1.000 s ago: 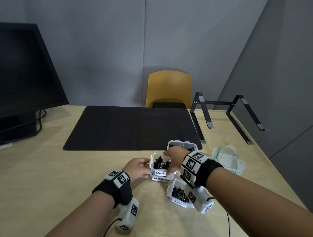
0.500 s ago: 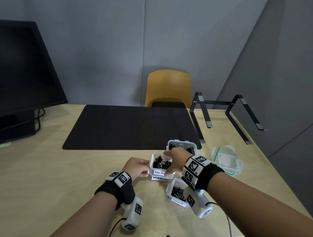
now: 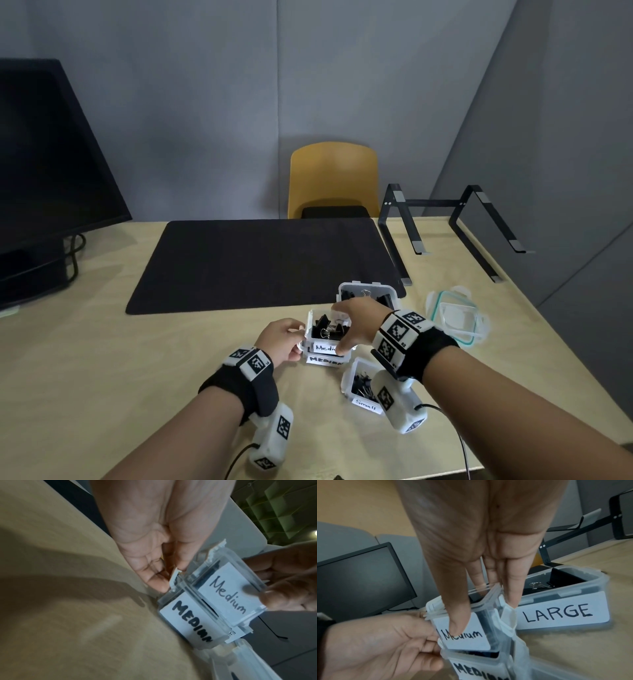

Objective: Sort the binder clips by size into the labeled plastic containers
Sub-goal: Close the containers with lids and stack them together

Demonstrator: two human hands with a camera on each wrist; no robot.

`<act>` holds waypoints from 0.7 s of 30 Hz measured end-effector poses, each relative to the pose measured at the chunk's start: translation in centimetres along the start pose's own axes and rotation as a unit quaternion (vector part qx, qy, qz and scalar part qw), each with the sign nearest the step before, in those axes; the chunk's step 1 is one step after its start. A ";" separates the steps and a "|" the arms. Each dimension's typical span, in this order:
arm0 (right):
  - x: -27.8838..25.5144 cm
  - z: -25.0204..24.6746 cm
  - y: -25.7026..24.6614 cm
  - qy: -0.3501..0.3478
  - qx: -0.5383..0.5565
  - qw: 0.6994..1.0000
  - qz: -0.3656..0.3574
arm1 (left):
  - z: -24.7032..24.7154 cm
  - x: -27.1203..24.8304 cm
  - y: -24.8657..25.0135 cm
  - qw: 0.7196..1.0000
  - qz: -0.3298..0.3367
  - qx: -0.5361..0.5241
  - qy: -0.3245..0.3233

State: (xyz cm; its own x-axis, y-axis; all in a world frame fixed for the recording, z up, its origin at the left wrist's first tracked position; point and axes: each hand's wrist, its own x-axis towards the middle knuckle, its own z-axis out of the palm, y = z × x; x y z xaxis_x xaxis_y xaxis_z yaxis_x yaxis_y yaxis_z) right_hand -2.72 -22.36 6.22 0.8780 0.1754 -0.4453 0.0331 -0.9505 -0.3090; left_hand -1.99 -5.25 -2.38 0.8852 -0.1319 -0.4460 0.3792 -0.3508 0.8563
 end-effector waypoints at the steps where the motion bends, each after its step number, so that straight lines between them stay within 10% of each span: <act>1: 0.0 0.1 0.0 0.005 0.009 1.000 0.002 | -0.3 0.0 0.0 1.000 0.002 -0.003 0.002; 14: -0.2 1.0 -0.1 0.078 0.105 0.988 0.079 | -4.1 -0.4 -1.7 0.993 0.042 0.106 -0.024; 21: -0.1 2.5 -0.2 0.110 0.125 0.978 0.127 | -3.8 0.0 -1.4 0.937 0.237 0.255 -0.025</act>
State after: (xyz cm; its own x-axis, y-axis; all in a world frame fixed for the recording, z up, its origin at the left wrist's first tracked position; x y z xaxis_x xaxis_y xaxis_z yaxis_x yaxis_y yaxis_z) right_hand -4.01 -21.57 4.21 0.9250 -0.1435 -0.3519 -0.2932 -0.8587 -0.4203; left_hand -1.49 -1.27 -2.57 0.9029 -0.4240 -0.0703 -0.2426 -0.6379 0.7309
